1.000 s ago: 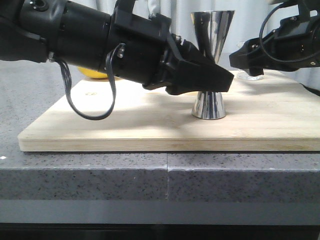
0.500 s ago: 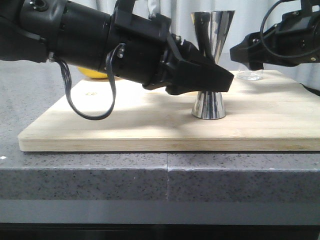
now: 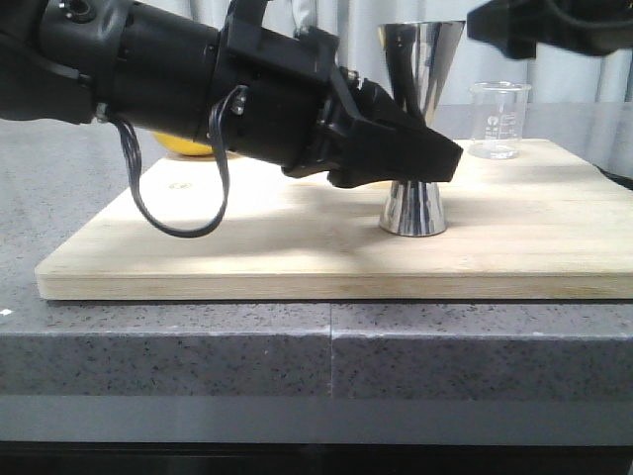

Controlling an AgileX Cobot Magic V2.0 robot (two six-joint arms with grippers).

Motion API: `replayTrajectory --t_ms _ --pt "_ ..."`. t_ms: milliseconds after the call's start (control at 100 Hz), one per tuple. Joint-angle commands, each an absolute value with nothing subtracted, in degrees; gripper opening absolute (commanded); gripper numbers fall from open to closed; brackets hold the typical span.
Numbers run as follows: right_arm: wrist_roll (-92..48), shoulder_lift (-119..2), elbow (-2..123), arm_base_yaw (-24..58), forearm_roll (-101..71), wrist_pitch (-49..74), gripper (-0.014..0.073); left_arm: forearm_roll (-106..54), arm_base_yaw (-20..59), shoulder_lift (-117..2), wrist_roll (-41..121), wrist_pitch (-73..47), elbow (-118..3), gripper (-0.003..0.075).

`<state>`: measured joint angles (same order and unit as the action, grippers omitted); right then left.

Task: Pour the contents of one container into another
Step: 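Lower the glass beaker onto the board's far corner and release it with the right gripper, then move the filled jigger with the left gripper toward the lemon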

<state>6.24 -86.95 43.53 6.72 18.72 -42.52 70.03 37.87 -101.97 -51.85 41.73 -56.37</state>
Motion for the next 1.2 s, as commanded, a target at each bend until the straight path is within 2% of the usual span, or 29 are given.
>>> replayTrajectory --t_ms 0,410,870,1190 --pt "6.54 -82.19 45.07 6.49 17.79 -47.44 0.0507 67.81 37.53 -98.82 -52.32 44.92 -58.15 -0.0021" --pt "6.54 -70.44 45.07 6.49 17.79 -42.92 0.0507 67.81 32.58 -98.82 -52.32 47.28 -58.15 -0.0021" --pt "6.62 -69.44 45.07 6.49 17.79 -40.48 0.0507 68.96 31.84 -97.87 -52.32 46.95 -58.15 -0.0021" --pt "8.58 -69.44 45.07 6.56 18.28 -40.48 0.0507 69.36 27.65 -97.82 -52.32 47.03 -58.15 -0.0021"
